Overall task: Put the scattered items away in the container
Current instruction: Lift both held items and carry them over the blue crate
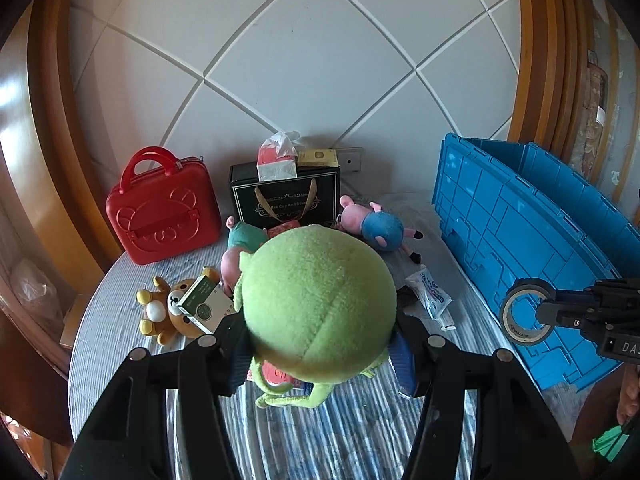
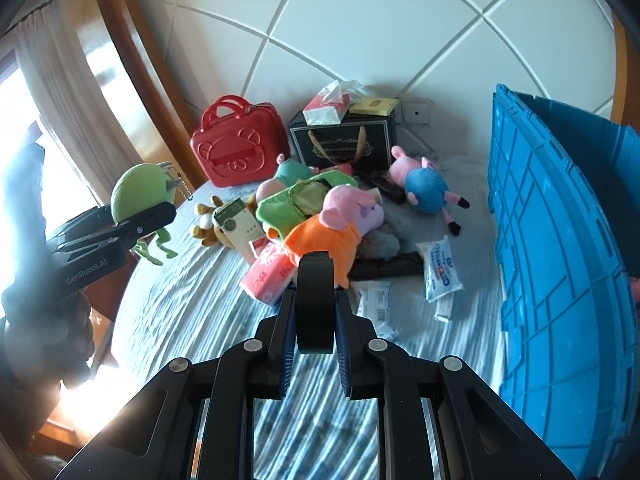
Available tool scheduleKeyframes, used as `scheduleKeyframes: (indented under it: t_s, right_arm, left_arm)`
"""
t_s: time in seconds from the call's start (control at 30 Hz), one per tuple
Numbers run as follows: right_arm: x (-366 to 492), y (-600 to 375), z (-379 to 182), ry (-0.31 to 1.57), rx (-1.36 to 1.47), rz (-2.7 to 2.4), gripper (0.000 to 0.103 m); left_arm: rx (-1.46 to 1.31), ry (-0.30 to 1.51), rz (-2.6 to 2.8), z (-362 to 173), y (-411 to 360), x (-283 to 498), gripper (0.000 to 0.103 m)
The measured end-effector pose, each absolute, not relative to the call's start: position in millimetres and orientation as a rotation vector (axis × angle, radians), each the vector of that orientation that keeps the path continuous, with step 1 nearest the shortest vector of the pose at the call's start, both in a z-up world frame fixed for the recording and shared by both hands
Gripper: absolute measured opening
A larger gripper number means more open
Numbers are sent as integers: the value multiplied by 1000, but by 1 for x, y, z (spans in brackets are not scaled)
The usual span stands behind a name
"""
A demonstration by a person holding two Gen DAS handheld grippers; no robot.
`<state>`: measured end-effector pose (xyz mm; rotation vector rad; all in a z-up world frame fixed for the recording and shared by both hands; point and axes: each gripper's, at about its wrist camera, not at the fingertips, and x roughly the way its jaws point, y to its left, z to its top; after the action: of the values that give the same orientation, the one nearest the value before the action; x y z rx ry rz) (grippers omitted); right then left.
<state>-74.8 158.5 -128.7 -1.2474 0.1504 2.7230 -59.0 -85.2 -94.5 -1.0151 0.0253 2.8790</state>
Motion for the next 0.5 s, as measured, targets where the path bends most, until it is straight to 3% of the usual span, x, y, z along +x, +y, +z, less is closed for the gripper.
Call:
scheduleKeyframes:
  t_s: [0.5]
  right_arm:
    - [-29, 216, -64, 170, -1089, 2764, 17]
  left_arm:
    - [-934, 35, 2874, -61, -16, -73, 56]
